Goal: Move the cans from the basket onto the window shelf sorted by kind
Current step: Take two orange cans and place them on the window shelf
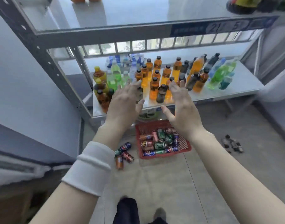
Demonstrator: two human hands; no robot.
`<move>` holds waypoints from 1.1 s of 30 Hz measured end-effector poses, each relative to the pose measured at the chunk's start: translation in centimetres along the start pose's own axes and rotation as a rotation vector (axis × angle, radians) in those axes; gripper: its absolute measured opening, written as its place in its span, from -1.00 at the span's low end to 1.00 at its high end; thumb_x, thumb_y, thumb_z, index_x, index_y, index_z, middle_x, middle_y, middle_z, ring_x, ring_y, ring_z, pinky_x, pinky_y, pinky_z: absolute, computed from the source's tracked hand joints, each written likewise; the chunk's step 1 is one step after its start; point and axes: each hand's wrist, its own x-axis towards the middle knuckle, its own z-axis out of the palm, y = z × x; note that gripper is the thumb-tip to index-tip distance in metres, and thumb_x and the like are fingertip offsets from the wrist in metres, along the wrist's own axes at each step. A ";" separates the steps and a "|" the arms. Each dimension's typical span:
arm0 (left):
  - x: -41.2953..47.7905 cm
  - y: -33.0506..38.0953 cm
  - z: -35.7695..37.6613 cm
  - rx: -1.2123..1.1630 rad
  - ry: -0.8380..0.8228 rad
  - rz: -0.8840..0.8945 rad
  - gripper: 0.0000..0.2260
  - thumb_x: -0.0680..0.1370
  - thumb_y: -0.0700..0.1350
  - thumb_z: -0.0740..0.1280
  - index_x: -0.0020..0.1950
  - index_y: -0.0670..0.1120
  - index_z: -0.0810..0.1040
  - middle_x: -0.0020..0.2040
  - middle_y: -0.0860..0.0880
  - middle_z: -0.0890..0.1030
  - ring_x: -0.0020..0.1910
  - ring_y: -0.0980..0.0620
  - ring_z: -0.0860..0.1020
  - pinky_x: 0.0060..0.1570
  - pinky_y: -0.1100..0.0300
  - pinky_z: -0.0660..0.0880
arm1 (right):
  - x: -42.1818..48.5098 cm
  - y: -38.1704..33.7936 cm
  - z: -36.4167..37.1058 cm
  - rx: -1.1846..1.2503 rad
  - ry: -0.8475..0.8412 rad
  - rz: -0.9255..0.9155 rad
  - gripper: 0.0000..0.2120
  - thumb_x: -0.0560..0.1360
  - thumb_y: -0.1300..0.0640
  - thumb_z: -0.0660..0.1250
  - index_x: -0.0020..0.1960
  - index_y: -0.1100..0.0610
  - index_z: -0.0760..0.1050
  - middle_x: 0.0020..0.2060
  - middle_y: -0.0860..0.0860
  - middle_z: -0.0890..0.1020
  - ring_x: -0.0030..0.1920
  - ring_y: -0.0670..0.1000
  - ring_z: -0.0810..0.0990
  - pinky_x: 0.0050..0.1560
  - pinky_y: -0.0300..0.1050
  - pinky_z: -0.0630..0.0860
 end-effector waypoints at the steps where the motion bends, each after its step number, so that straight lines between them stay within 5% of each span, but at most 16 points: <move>1: -1.2 0.7 1.3 -0.008 -0.017 -0.010 -0.51 0.55 -0.10 0.29 0.44 -0.15 0.26 0.43 -0.11 0.33 0.47 -0.05 0.20 0.47 0.04 0.06 | -1.8 1.2 0.1 0.021 -0.022 0.036 -0.38 0.50 0.08 0.32 0.46 0.26 0.18 0.45 0.16 0.25 0.50 0.14 0.09 0.47 0.08 0.12; 12: -8.8 5.0 12.1 -0.007 -0.262 -0.083 -0.52 0.57 -0.10 0.25 0.46 -0.12 0.23 0.47 -0.07 0.28 0.49 0.00 0.14 0.47 0.12 -0.02 | -14.2 9.7 2.7 0.048 -0.174 0.263 -0.38 0.52 0.12 0.30 0.47 0.25 0.14 0.47 0.11 0.21 0.51 0.05 -0.02 0.47 -0.15 -0.10; 33: -2.6 2.6 23.5 -0.097 -0.490 -0.321 -0.54 0.58 -0.08 0.22 0.47 -0.07 0.23 0.47 0.00 0.29 0.49 0.06 0.14 0.46 0.12 0.03 | -10.3 21.3 8.7 0.088 -0.472 0.501 -0.39 0.55 0.11 0.25 0.50 0.20 0.08 0.50 0.05 0.14 0.52 -0.02 -0.08 0.46 -0.18 -0.09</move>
